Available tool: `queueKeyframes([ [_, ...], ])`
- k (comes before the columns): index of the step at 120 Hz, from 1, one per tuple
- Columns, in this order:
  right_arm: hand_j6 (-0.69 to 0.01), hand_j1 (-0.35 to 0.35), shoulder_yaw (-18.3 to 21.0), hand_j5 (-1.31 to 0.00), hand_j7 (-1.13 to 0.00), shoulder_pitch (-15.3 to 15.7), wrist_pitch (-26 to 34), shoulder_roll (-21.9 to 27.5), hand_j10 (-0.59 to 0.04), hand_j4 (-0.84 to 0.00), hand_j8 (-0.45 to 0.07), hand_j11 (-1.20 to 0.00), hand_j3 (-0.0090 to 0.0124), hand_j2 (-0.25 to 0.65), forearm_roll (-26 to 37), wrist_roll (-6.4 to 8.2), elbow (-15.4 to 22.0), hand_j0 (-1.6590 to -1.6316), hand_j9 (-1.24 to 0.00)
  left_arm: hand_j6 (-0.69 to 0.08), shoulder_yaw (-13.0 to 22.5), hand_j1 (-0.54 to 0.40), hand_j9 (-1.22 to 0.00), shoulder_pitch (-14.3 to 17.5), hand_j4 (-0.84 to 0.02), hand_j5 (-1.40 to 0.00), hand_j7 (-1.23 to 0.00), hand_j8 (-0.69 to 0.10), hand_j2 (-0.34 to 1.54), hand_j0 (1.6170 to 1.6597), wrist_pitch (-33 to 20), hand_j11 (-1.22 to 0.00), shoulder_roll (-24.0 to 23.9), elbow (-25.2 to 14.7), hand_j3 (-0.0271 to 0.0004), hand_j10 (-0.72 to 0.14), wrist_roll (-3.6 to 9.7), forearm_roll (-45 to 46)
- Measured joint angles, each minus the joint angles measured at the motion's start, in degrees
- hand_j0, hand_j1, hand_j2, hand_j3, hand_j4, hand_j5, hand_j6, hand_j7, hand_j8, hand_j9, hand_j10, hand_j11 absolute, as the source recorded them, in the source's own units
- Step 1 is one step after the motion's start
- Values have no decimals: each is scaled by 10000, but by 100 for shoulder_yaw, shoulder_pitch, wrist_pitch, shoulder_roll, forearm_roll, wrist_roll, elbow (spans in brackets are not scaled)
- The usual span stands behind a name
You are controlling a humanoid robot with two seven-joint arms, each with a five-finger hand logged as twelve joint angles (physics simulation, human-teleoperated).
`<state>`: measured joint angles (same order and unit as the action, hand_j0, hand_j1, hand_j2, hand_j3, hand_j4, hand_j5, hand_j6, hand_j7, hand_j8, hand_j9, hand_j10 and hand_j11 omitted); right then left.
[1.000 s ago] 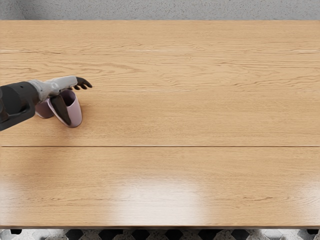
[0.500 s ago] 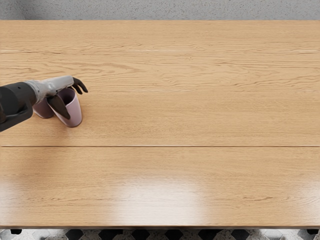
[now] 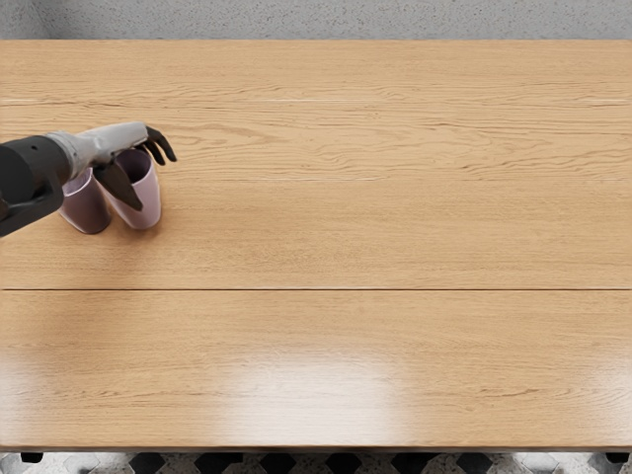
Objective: Pick up cup and place in cup with left hand
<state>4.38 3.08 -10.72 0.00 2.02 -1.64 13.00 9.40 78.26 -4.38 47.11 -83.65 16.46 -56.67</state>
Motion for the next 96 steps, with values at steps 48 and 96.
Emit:
queueKeyframes([
  [48,-147,-3309,0,-195,-195,0,0,0,-148,-149,-148,-195,0,-31,0,4,-1,-16581,-195,-4232,-78,-1298,-5691,616,-4229,-5670,-5669,-3945,924,16568,122,-5637,612,-468,0,-3599,-21,176],
  [96,-147,-3309,1,-195,-195,0,0,0,-149,-149,-148,-195,0,-31,0,4,-1,-16581,-195,-4302,-344,-1275,-5633,821,-4296,-5631,-5628,-4322,802,16571,395,-5618,1182,-726,0,-3729,-27,322],
])
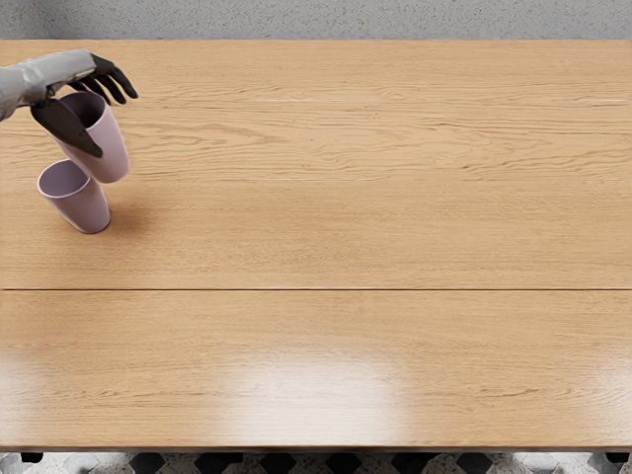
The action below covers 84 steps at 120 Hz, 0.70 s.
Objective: Pick up cup and place in cup with left hand
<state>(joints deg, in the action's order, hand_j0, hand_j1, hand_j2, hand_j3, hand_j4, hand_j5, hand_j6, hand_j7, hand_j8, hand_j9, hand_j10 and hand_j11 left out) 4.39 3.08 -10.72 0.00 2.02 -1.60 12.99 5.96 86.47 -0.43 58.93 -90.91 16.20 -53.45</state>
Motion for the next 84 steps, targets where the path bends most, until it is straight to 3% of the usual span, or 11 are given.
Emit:
queueKeyframes([
  [84,-147,-3309,0,-195,-195,0,0,0,-149,-149,-148,-195,0,-31,0,-3,1,-16581,-195,-4375,8,-1273,-5754,-217,-4367,-5751,-5746,-4348,765,16569,-209,-5713,444,62,0,-3749,-38,-25],
])
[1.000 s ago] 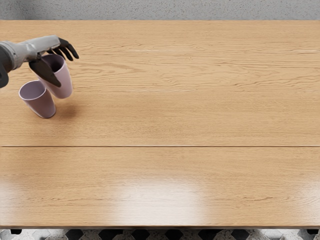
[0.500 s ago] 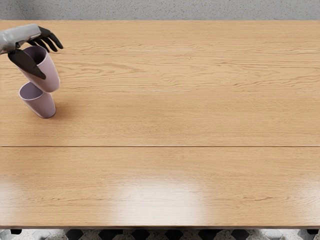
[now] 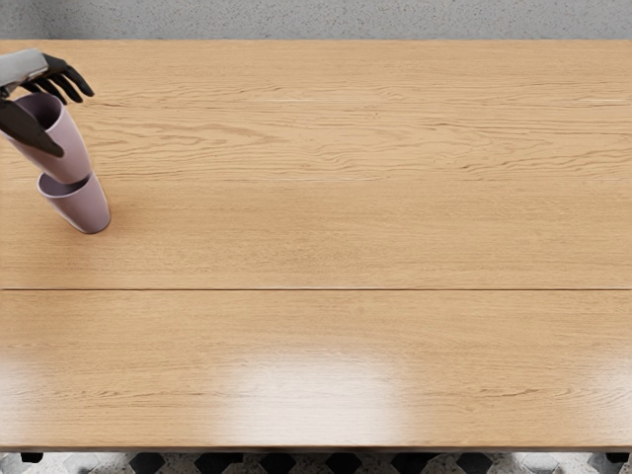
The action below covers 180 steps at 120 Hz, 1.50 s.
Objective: Pick up cup and place in cup with left hand
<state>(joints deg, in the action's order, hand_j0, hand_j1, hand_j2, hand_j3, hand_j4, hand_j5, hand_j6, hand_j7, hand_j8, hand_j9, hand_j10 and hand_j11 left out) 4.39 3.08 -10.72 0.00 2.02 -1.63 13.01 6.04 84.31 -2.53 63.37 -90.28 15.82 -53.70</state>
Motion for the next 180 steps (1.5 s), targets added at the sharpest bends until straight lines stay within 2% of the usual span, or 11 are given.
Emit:
queueKeyframes([
  [31,-148,-3310,0,-195,-195,0,0,0,-149,-149,-148,-195,0,-31,0,2,0,-16581,-195,-4522,19,-1391,-5903,-116,-4513,-5818,-5812,-4316,858,16569,-237,-5837,-40,143,0,-3556,-24,-39],
  [38,-148,-3310,-1,-195,-195,0,0,0,-149,-149,-148,-195,0,-31,0,1,0,-16581,-195,-4528,20,-1268,-5929,-161,-4519,-5863,-5857,-4403,834,16567,-277,-5869,-44,173,0,-3814,-33,-38],
  [46,-148,-3310,-1,-195,-195,0,0,0,-149,-149,-149,-195,0,-31,0,1,-1,-16581,-195,-4560,22,-1363,-5928,-219,-4551,-5872,-5866,-4362,764,16567,-304,-5898,-35,192,0,-3650,-38,-46],
  [59,-148,-3310,-1,-195,-195,0,0,0,-149,-149,-148,-195,0,-31,0,1,-1,-16581,-195,-4555,19,-1288,-5967,-259,-4546,-5940,-5933,-4440,1414,16570,-350,-5911,-35,211,0,-4004,-42,-45],
  [131,-148,-3310,-2,-195,-195,0,0,0,-149,-149,-149,-195,0,-31,0,0,-1,-16581,-195,-4515,-6,-1369,-5797,-442,-4505,-5810,-5803,-4511,1659,16576,-486,-5802,-140,291,0,-4066,-47,-56],
  [141,-148,-3310,-1,-195,-195,0,0,0,-149,-149,-149,-195,0,-31,0,2,-1,-16581,-195,-4215,-11,-1117,-5406,-452,-4205,-5418,-5411,-4212,1423,16577,-544,-5407,-141,287,0,-3914,-70,-45],
  [159,-148,-3310,0,-195,-195,0,0,0,-149,-149,-149,-195,0,-31,0,-1,-1,-16581,-195,-2906,-18,309,-3684,-452,-2893,-3695,-3689,-2904,888,16578,-657,-3683,-141,284,0,-2752,-275,10],
  [180,-148,-3310,-1,-195,-195,0,0,0,-149,-149,-149,-195,0,-31,0,1,-1,-16581,-195,-2066,-16,1252,-2563,-461,-2049,-2574,-2568,-2063,567,16579,-697,-2560,-141,283,0,-1984,-337,28],
])
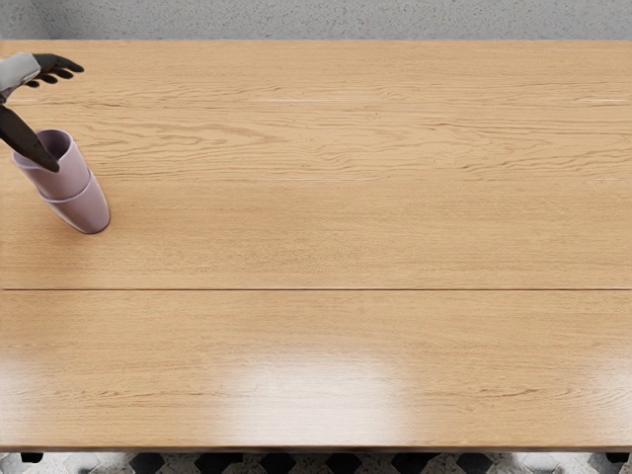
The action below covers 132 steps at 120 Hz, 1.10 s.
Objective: Pick up cup and place in cup with left hand
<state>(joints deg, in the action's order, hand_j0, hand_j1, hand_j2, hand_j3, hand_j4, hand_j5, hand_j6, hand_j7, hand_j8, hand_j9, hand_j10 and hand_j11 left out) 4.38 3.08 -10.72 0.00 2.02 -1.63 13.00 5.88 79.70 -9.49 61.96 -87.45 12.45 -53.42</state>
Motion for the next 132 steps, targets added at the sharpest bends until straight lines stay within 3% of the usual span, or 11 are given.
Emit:
queueKeyframes([
  [23,-148,-3310,0,-195,-195,0,0,0,-149,-149,-149,-195,0,-31,0,-1,1,-16581,-195,-1697,-20,1670,-2064,-3,-1677,-2075,-2069,-1693,421,16580,-4,-2061,-9,-26,0,-1645,-15,70],
  [62,-148,-3310,1,-195,-195,0,0,0,-149,-149,-149,-195,0,-31,0,-1,0,-16581,-195,-1507,-184,1864,-1823,18,-1487,-1832,-1827,-1503,342,16580,140,-1820,-114,-354,0,-1473,-148,699],
  [79,-148,-3310,1,-195,-195,0,0,0,-149,-149,-148,-195,0,-31,0,-1,0,-16581,-195,-1495,-312,1865,-1814,9,-1475,-1823,-1818,-1491,332,16580,523,-1811,-114,-507,0,-1465,-299,1226],
  [89,-148,-3310,1,-195,-195,0,0,0,-149,-149,-148,-195,0,-31,0,2,0,-16581,-195,-1503,-393,1844,-1833,9,-1484,-1841,-1837,-1499,330,16580,811,-1830,-114,-546,0,-1475,-487,1602],
  [99,-148,-3310,1,-195,-195,0,0,0,-149,-149,-149,-195,0,-31,0,1,1,-16581,-195,-1512,-440,1823,-1852,9,-1494,-1860,-1856,-1508,329,16580,1050,-1849,-117,-569,0,-1486,-590,1938],
  [109,-148,-3310,1,-195,-195,0,0,0,-149,-149,-148,-195,0,-31,0,1,1,-16581,-195,-1482,-467,1847,-1822,0,-1466,-1830,-1826,-1479,321,16580,1191,-1820,-114,-580,0,-1459,-626,2238],
  [132,-148,-3309,0,-195,-195,0,0,0,-149,-149,-148,-195,0,-31,0,0,0,-16581,-195,-624,-565,2858,-721,-36,-610,-727,-724,-622,143,16580,1635,-718,-113,-574,0,-605,-619,2431],
])
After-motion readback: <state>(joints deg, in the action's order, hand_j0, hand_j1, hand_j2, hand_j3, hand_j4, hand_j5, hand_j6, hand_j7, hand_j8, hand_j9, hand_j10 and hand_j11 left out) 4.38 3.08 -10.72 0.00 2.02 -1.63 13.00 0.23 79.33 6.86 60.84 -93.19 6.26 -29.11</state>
